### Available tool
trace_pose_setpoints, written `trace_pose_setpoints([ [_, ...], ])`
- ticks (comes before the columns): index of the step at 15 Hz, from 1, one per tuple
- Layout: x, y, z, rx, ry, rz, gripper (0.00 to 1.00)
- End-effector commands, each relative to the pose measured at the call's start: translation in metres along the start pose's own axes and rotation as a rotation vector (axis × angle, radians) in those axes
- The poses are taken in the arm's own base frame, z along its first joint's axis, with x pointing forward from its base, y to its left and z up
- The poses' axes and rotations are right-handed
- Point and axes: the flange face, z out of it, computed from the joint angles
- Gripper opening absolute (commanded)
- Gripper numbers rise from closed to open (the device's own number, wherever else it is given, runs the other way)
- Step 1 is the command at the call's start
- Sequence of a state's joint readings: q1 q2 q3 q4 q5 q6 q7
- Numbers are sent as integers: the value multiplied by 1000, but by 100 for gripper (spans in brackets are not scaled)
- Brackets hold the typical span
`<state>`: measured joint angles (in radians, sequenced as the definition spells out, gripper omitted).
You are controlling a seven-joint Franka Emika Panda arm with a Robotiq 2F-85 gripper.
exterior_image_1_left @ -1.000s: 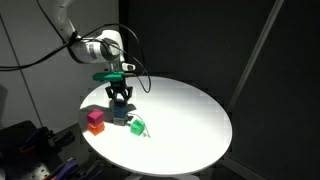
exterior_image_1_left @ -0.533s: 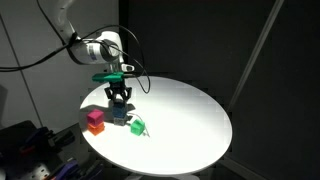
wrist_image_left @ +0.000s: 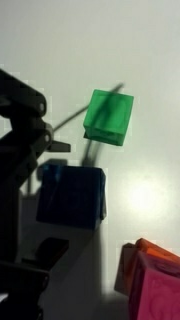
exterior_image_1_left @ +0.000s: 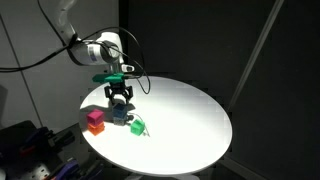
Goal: Pick up the blue block and put it on top of the gray block
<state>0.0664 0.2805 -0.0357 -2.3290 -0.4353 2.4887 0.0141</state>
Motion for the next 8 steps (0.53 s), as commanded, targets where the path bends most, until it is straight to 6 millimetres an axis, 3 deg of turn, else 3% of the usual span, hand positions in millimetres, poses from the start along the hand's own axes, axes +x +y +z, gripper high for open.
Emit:
trace_pose_setpoints([
  [1, 2, 3, -2, -11, 14, -5, 100],
  [8, -5, 0, -20, 86, 24, 166, 100],
])
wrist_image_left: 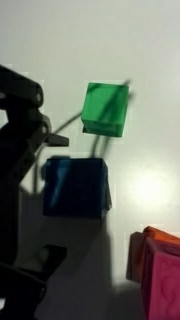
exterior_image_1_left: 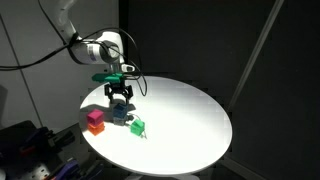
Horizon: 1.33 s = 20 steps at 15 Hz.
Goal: Pick up the blue block and put it on top of the gray block
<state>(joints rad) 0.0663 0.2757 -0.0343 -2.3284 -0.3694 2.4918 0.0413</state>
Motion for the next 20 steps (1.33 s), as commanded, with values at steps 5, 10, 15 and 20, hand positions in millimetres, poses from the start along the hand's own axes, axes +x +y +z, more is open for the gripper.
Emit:
trace_pose_setpoints([
  [5, -9, -3, -42, 145, -20, 287, 100],
  [10, -19, 2, -70, 135, -131, 508, 100],
  [15, -31, 4, -99, 130, -199, 547, 100],
  [20, -37, -2, -125, 141, -162, 497, 100],
])
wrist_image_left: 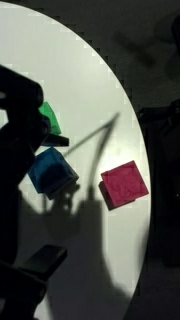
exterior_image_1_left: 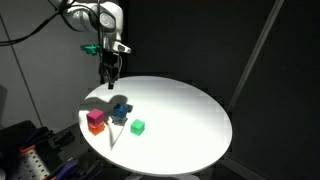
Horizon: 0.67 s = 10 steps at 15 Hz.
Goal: Pick up the blue block and put it on top of the gray block
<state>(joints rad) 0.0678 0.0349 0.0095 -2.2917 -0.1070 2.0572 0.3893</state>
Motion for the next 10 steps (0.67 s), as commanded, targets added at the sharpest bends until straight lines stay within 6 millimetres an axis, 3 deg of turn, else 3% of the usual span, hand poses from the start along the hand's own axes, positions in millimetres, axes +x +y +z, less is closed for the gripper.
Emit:
trace_pose_setpoints([
  [1, -12, -2, -23, 29, 34, -36, 100],
  [10, -31, -8, -63, 95, 142, -136, 100],
])
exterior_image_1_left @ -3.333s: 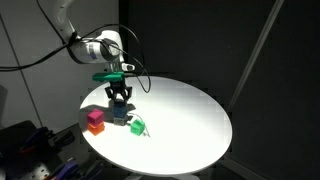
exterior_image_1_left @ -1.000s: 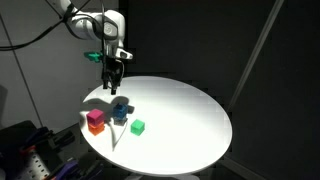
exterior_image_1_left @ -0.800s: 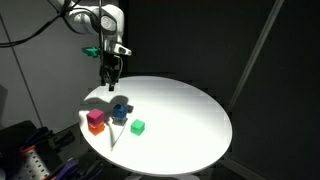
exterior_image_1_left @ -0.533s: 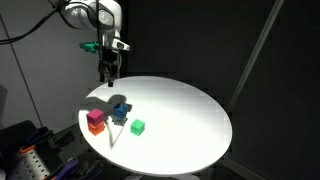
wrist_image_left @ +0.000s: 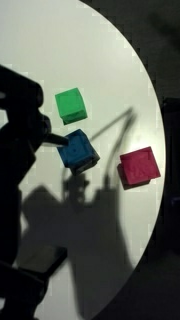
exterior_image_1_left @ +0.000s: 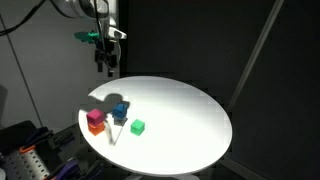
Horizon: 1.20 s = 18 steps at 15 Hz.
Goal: Pick up the blue block and put it on top of the gray block
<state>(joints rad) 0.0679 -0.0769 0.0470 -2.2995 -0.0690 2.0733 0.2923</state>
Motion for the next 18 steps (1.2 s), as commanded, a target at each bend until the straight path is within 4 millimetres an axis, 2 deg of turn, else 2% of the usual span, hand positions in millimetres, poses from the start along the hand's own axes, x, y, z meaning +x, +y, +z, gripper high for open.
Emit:
trace_pose_setpoints([
  [1, -11, -1, -15, 45, 40, -30, 100],
  [9, -24, 3, -38, 70, 60, -3, 100],
  [18, -52, 15, -57, 48, 39, 8, 100],
])
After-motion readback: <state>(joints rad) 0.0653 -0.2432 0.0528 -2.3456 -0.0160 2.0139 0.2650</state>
